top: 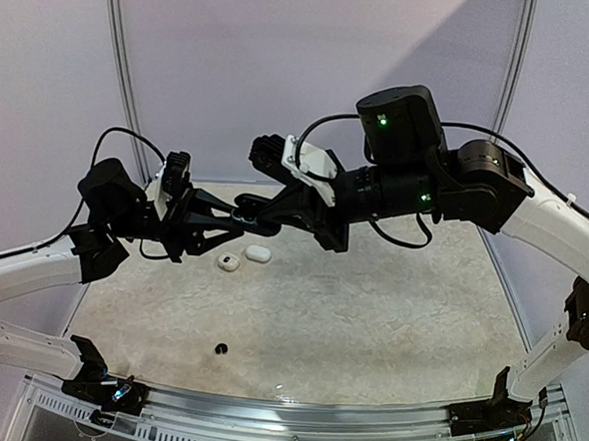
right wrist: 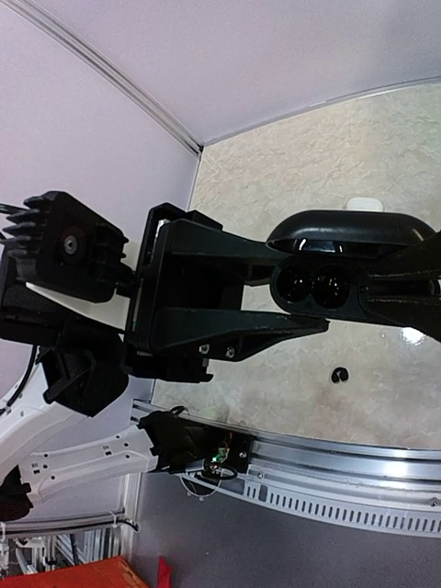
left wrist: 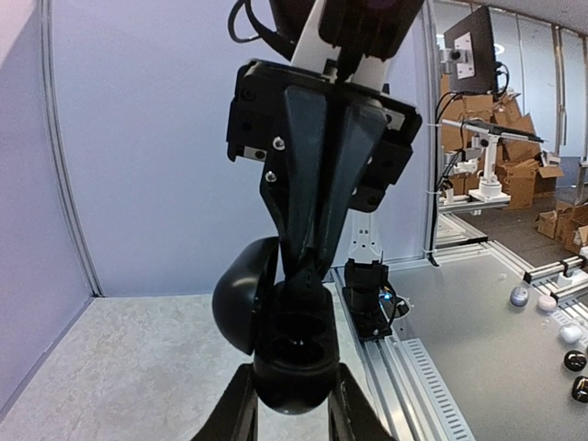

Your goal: Insert the wireless bluetooth earbuds into the charging case

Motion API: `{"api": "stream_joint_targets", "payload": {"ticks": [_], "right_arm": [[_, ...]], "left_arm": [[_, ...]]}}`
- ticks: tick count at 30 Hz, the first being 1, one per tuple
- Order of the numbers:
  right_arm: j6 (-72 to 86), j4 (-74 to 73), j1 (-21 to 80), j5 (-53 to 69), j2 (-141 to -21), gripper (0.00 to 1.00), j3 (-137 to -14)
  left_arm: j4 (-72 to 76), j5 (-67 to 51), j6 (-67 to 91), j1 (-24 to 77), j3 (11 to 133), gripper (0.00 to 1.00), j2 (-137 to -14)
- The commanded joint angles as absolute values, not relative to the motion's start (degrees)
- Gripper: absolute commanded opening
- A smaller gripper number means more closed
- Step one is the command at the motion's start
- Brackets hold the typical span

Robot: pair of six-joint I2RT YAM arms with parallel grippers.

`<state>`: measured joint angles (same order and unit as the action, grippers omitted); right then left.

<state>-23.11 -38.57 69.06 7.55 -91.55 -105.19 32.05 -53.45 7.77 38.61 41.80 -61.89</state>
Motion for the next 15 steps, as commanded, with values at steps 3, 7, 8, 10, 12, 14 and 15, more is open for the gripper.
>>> {"api": "stream_joint_targets", "payload": {"ticks": [3,7,8,10,12,14,15], "right_arm": [[-23.9,-39.1,69.4,5.4,-90.5,0.0,-103.4],[-23.5,-38.7,69.4,5.1,-90.4,0.03,-103.0],[-23.3,-38.5,69.4,4.9,-90.4,0.08,-103.0],[-23.0,-38.5,69.4,4.6,-90.7,0.13,-103.0],[-22.7,-38.5,69.4,4.2,-90.9,0.16,-103.0],[-22.7,-38.4,69.4,4.1,-91.0,0.18,-103.1],[-22.6,-38.3,69.4,4.1,-91.1,0.19,-103.1]], "left_arm": [[32.6,-53.3,7.7,38.4,43.0,0.0,-61.6],[33.0,-52.7,7.5,38.5,42.8,0.0,-61.6],[33.2,-52.7,7.5,38.5,42.8,0.0,-61.6],[33.2,-52.7,7.4,38.4,42.8,0.0,-61.5],[33.2,-52.7,7.5,38.4,42.7,0.0,-61.4],[33.3,-52.7,7.5,38.4,42.7,0.0,-61.3],[33.2,-52.8,7.6,38.4,42.6,0.0,-61.3]]}}
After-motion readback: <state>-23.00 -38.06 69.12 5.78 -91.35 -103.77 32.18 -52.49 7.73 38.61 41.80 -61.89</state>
